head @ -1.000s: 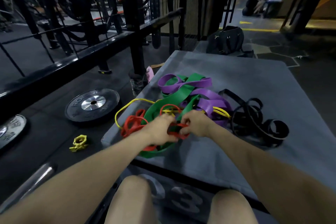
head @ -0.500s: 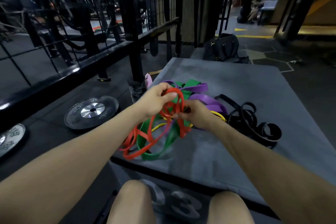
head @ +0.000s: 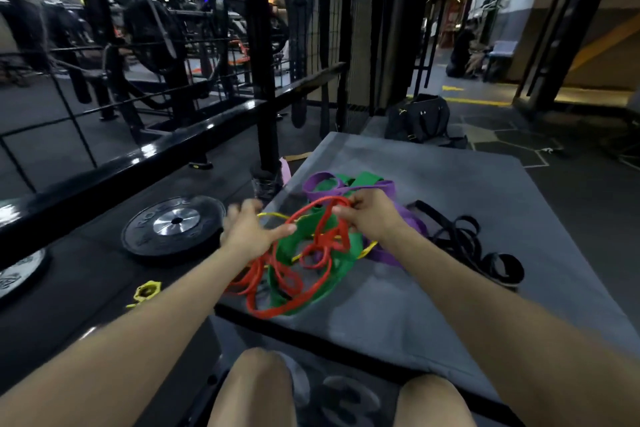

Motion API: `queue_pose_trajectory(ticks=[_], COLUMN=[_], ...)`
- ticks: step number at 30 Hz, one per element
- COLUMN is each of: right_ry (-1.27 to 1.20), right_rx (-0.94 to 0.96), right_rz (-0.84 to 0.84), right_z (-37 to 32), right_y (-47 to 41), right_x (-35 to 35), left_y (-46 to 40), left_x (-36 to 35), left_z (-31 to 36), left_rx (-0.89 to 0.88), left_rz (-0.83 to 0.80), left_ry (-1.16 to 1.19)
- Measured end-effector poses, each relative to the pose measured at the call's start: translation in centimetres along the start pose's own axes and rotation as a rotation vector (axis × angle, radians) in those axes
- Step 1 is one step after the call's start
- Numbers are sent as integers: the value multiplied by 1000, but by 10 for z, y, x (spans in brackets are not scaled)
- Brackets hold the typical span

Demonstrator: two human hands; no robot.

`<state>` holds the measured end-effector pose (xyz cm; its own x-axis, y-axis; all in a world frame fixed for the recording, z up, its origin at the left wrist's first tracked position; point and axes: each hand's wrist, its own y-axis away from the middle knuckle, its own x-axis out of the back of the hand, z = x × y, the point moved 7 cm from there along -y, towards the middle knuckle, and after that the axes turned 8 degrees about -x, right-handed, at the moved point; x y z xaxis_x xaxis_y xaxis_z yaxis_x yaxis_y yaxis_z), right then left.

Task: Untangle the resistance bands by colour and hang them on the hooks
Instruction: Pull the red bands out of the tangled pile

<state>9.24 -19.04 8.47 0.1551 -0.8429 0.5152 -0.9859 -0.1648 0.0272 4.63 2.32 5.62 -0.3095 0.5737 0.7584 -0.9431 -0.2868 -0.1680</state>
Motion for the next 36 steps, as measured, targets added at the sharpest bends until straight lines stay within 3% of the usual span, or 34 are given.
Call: queue_pose_trajectory(ticks=[5,12,16,20,25,36], right_ry=[219,330,329,375,433,183], right_rx=[-58,-92,-105,-132,-179,-173], right_rz=[-7,-89,-161,-219,-256,-132], right_z=[8,22,22,25,22,15], right_y=[-6,-2,-7,-11,-7,13], right_x=[-56,-111,-136,-156,-166,-155], left_y=[22,14,12,18,28,50], left_x=[-11,-39,-50,-54,-64,-52], left_z=[-82,-113,-116,-109,-106,-98], left_rx=[252,192,173,158,274,324], left_rz=[-104,-201,-243,-280,-317,-307], left_ry=[4,42,272,343,584,781])
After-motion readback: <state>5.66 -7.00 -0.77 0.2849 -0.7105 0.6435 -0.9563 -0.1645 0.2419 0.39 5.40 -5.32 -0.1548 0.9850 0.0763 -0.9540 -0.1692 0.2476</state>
